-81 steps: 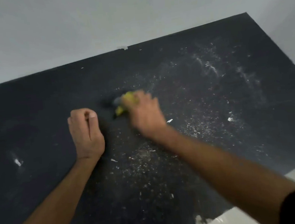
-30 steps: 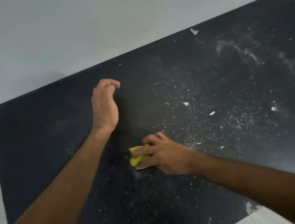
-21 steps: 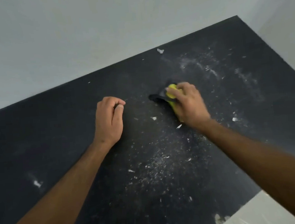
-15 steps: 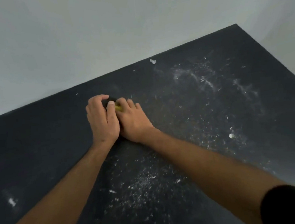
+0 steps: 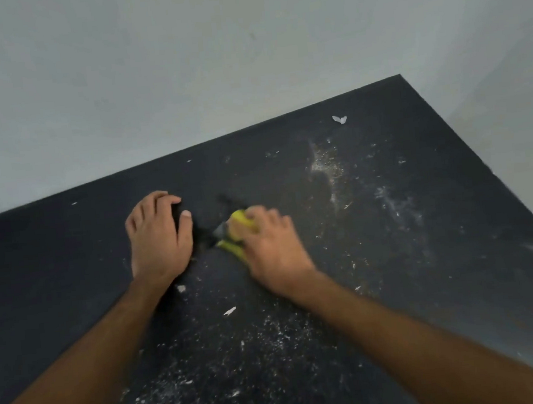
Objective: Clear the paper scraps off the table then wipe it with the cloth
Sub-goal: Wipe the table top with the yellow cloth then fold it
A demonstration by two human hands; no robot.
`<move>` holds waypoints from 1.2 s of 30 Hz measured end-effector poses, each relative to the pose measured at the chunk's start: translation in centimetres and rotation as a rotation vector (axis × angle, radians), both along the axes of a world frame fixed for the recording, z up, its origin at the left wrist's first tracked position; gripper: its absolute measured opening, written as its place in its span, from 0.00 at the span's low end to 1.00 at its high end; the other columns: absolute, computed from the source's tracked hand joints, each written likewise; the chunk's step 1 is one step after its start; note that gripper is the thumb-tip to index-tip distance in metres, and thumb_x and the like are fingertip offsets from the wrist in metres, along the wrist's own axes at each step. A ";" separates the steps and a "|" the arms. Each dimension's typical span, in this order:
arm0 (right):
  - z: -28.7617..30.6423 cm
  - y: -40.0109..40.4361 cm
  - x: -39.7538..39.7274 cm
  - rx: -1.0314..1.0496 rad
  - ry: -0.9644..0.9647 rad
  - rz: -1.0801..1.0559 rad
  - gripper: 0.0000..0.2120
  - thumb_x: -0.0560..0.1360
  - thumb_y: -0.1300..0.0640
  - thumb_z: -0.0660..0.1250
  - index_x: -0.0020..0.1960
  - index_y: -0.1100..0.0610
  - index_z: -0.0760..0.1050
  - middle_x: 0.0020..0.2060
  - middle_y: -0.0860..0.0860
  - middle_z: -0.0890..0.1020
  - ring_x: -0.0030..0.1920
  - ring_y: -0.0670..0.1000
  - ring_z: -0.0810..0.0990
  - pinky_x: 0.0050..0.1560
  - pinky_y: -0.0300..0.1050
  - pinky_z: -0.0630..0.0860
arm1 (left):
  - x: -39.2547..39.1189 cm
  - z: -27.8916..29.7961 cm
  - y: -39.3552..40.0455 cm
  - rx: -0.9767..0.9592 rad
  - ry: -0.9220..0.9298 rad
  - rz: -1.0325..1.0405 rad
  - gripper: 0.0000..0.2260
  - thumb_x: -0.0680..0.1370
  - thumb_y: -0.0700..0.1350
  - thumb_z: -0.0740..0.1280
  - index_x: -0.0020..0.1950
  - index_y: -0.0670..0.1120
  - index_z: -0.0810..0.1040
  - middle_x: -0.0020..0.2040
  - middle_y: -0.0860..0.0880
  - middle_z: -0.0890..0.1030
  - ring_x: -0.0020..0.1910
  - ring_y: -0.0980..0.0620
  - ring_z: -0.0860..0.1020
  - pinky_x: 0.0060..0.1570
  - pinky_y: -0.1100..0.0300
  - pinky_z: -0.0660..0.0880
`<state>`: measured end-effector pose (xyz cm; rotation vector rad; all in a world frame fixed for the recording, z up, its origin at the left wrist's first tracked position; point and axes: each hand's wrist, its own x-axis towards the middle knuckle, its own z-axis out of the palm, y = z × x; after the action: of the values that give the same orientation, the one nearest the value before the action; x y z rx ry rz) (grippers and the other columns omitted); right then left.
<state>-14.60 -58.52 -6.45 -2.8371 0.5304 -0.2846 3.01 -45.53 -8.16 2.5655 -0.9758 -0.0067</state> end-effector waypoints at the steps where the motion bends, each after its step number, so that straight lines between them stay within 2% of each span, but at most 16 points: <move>1: -0.2 1.2 0.5 0.001 0.002 0.103 0.19 0.77 0.50 0.66 0.67 0.49 0.73 0.60 0.56 0.74 0.52 0.60 0.74 0.49 0.56 0.72 | 0.0 0.1 -0.1 0.007 -0.008 0.005 0.16 0.81 0.53 0.56 0.63 0.46 0.74 0.66 0.45 0.72 0.68 0.42 0.68 0.69 0.42 0.63; 4: -0.7 -2.5 3.2 -0.079 -0.042 0.112 0.14 0.77 0.47 0.69 0.62 0.46 0.77 0.56 0.55 0.75 0.49 0.59 0.75 0.46 0.53 0.73 | -0.1 0.1 -0.1 0.016 -0.001 0.013 0.15 0.81 0.52 0.56 0.63 0.47 0.73 0.66 0.47 0.72 0.68 0.43 0.68 0.69 0.43 0.62; 6: -0.5 -9.1 3.2 -0.109 -0.057 -0.168 0.11 0.78 0.47 0.69 0.60 0.44 0.78 0.54 0.55 0.75 0.48 0.59 0.76 0.45 0.52 0.75 | -0.1 0.1 -0.1 0.006 0.000 0.005 0.15 0.82 0.53 0.55 0.63 0.48 0.73 0.66 0.48 0.71 0.69 0.45 0.67 0.70 0.44 0.61; 8: 0.0 -15.1 0.9 -0.062 -0.015 -0.418 0.11 0.79 0.55 0.67 0.61 0.49 0.76 0.56 0.57 0.73 0.51 0.61 0.75 0.49 0.56 0.77 | -0.1 0.1 -0.1 -0.003 -0.007 -0.002 0.15 0.82 0.53 0.56 0.63 0.48 0.73 0.66 0.48 0.71 0.69 0.45 0.67 0.70 0.44 0.61; 10: 0.7 -16.6 -1.5 -0.059 -0.038 -0.501 0.12 0.77 0.59 0.68 0.60 0.53 0.75 0.56 0.58 0.73 0.52 0.61 0.75 0.51 0.58 0.77 | -0.1 0.3 -0.2 -0.005 -0.005 0.003 0.15 0.82 0.53 0.56 0.63 0.48 0.73 0.66 0.48 0.71 0.69 0.45 0.67 0.70 0.45 0.61; 13: 1.4 -7.8 -3.8 0.046 -0.078 -0.129 0.14 0.77 0.55 0.69 0.61 0.46 0.75 0.54 0.52 0.77 0.50 0.55 0.78 0.47 0.51 0.78 | -0.3 0.4 -0.3 0.002 0.001 0.013 0.15 0.81 0.53 0.57 0.63 0.48 0.73 0.66 0.47 0.71 0.69 0.44 0.67 0.69 0.44 0.61; 16: 1.1 1.0 -6.9 0.123 0.074 0.304 0.22 0.76 0.57 0.68 0.69 0.45 0.71 0.62 0.54 0.75 0.55 0.55 0.75 0.53 0.53 0.75 | -0.4 0.4 -0.2 0.009 -0.005 0.013 0.15 0.81 0.52 0.58 0.62 0.47 0.73 0.66 0.46 0.71 0.68 0.42 0.67 0.68 0.43 0.62; 17: 0.8 -0.2 -7.3 0.097 0.071 0.269 0.22 0.76 0.57 0.67 0.68 0.42 0.71 0.61 0.54 0.75 0.55 0.55 0.75 0.53 0.52 0.75 | -0.4 0.3 -0.2 0.011 -0.005 0.009 0.15 0.81 0.52 0.58 0.63 0.47 0.73 0.66 0.45 0.71 0.68 0.42 0.67 0.68 0.43 0.62; 19: 0.0 -5.9 -7.4 0.016 0.002 -0.038 0.21 0.75 0.58 0.65 0.64 0.39 0.73 0.56 0.52 0.76 0.50 0.58 0.76 0.48 0.51 0.75 | -0.2 0.2 -0.1 0.021 -0.013 0.007 0.14 0.81 0.52 0.60 0.63 0.47 0.72 0.66 0.45 0.71 0.68 0.42 0.67 0.68 0.42 0.63; 22: 0.7 -15.9 -9.5 -0.087 -0.001 -0.475 0.14 0.75 0.62 0.65 0.58 0.50 0.77 0.55 0.60 0.75 0.49 0.65 0.76 0.45 0.56 0.75 | -0.3 0.4 -0.1 0.027 -0.036 0.001 0.14 0.81 0.51 0.63 0.64 0.47 0.72 0.66 0.45 0.71 0.68 0.42 0.68 0.68 0.42 0.63; 24: 1.5 -17.6 -10.2 -0.087 -0.053 -0.567 0.10 0.77 0.60 0.65 0.58 0.55 0.77 0.55 0.62 0.74 0.49 0.65 0.74 0.47 0.60 0.76 | -0.4 0.4 -0.1 0.020 -0.039 -0.003 0.14 0.80 0.51 0.64 0.63 0.47 0.72 0.65 0.45 0.71 0.68 0.42 0.68 0.68 0.43 0.63; 27: 1.0 -10.9 -9.0 -0.088 -0.058 -0.285 0.13 0.77 0.54 0.68 0.62 0.47 0.75 0.55 0.56 0.76 0.50 0.60 0.75 0.47 0.51 0.75 | -0.5 0.6 -0.2 0.028 -0.027 -0.012 0.15 0.80 0.51 0.64 0.64 0.46 0.72 0.65 0.44 0.71 0.68 0.41 0.68 0.68 0.43 0.63; 29: 0.3 -4.1 -10.4 -0.025 0.065 0.058 0.19 0.76 0.56 0.70 0.65 0.46 0.73 0.59 0.56 0.76 0.52 0.59 0.75 0.50 0.50 0.72 | -0.5 0.8 -0.1 0.036 -0.026 -0.021 0.15 0.80 0.51 0.63 0.64 0.45 0.73 0.66 0.44 0.71 0.67 0.41 0.68 0.68 0.43 0.63; 30: 0.3 -2.9 -12.1 -0.014 0.083 0.114 0.22 0.74 0.59 0.72 0.67 0.47 0.74 0.60 0.58 0.77 0.53 0.59 0.75 0.51 0.50 0.72 | -0.6 0.9 -0.2 0.043 -0.033 -0.039 0.15 0.81 0.51 0.63 0.63 0.45 0.73 0.65 0.43 0.72 0.67 0.41 0.69 0.68 0.43 0.62; 32: 0.7 -6.6 -15.8 0.026 0.023 -0.033 0.27 0.70 0.64 0.72 0.65 0.46 0.74 0.57 0.60 0.79 0.51 0.60 0.77 0.51 0.50 0.75 | -1.3 1.2 -0.9 0.052 -0.054 -0.121 0.15 0.81 0.51 0.60 0.62 0.45 0.75 0.64 0.44 0.74 0.66 0.42 0.71 0.68 0.45 0.62; 36: 2.1 -18.1 -23.3 -0.118 0.006 -0.568 0.18 0.76 0.59 0.63 0.65 0.50 0.70 0.58 0.64 0.75 0.50 0.70 0.77 0.48 0.60 0.75 | -5.4 2.2 -5.0 -0.017 0.001 -0.334 0.14 0.80 0.52 0.60 0.59 0.47 0.77 0.61 0.46 0.76 0.62 0.43 0.74 0.64 0.46 0.64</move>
<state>-37.95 -76.60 -4.36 -2.7330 1.3581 -0.4154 -2.38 -50.49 -6.01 2.3566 -1.3853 -0.0908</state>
